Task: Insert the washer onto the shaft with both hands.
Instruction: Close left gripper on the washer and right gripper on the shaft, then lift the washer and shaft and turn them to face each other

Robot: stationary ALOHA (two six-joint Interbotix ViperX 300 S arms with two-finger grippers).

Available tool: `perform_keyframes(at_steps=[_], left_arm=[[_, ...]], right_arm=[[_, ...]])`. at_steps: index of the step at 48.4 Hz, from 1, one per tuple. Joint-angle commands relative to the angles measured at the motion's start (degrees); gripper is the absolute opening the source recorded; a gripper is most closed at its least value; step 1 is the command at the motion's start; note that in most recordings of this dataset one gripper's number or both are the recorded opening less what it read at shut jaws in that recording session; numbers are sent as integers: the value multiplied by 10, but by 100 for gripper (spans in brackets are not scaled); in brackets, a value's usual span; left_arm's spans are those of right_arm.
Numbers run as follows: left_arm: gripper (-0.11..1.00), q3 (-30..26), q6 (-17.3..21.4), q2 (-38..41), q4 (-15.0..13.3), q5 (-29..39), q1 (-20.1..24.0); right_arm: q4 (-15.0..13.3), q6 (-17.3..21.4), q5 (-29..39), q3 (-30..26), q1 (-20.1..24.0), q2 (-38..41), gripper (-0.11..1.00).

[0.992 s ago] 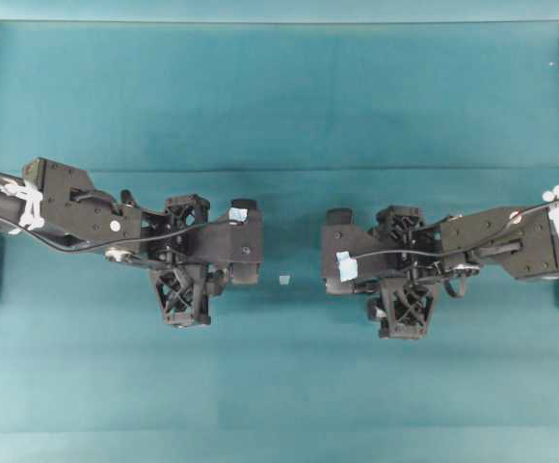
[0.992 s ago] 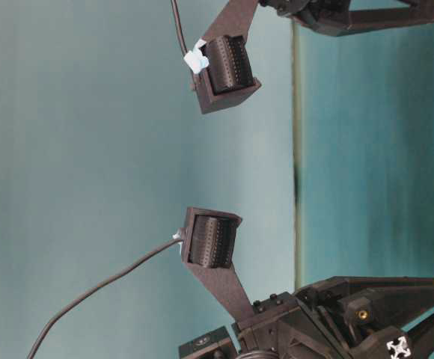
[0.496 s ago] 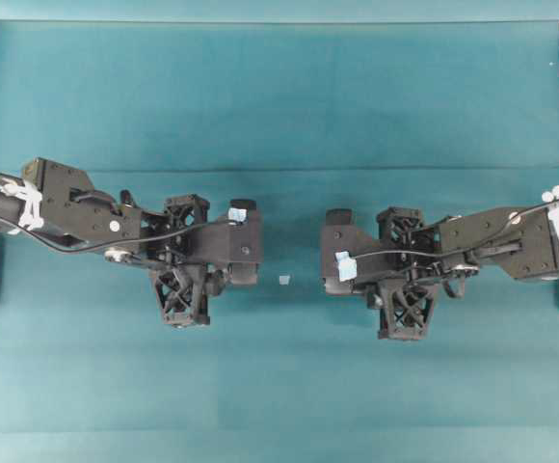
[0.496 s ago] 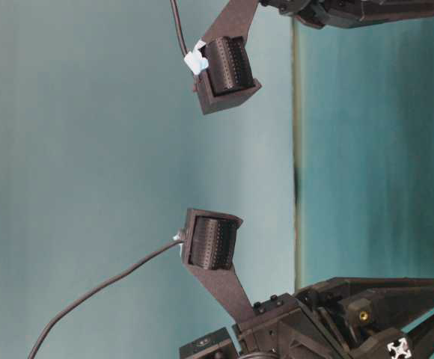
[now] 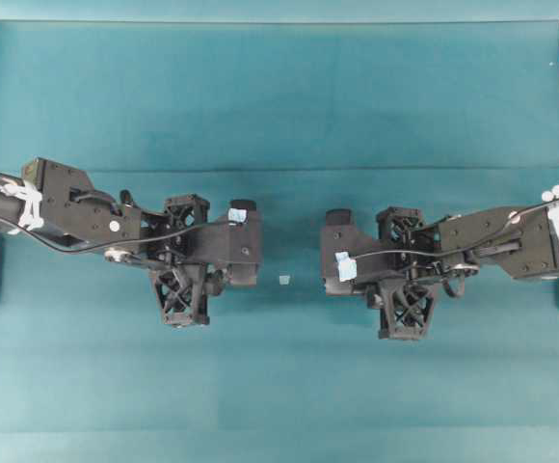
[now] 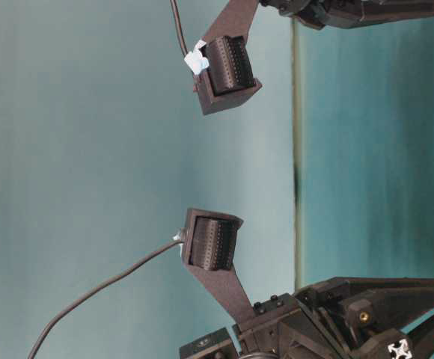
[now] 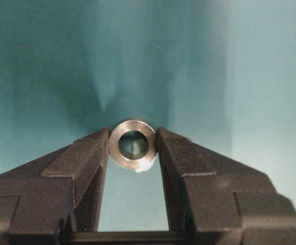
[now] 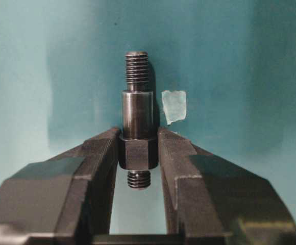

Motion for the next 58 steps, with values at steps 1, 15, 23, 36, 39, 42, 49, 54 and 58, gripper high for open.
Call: perform_keyframes(at_steps=[1, 15, 23, 36, 39, 42, 49, 54, 58], left_arm=[[37, -4, 2, -7, 1, -2, 0], [37, -3, 3, -7, 1, -3, 0], [37, -3, 3, -7, 1, -3, 0], [37, 0, 3, -9, 1, -3, 0], [37, 0, 3, -8, 1, -3, 0], [37, 0, 3, -8, 0, -3, 0], [37, 0, 3, -8, 1, -3, 0], [37, 0, 3, -9, 1, -3, 0], [37, -1, 3, -9, 1, -3, 0]], right_arm=[[-3, -8, 3, 4, -14, 2, 0], [-4, -10, 0, 4, -31, 2, 0], [-4, -16, 3, 4, -29, 2, 0], [-4, -21, 3, 4, -29, 3, 0], [-4, -21, 2, 4, -29, 2, 0], [-4, -21, 2, 4, -29, 3, 0], [-4, -21, -1, 4, -29, 2, 0], [-4, -22, -1, 4, -29, 3, 0], [-4, -22, -1, 4, -29, 2, 0]])
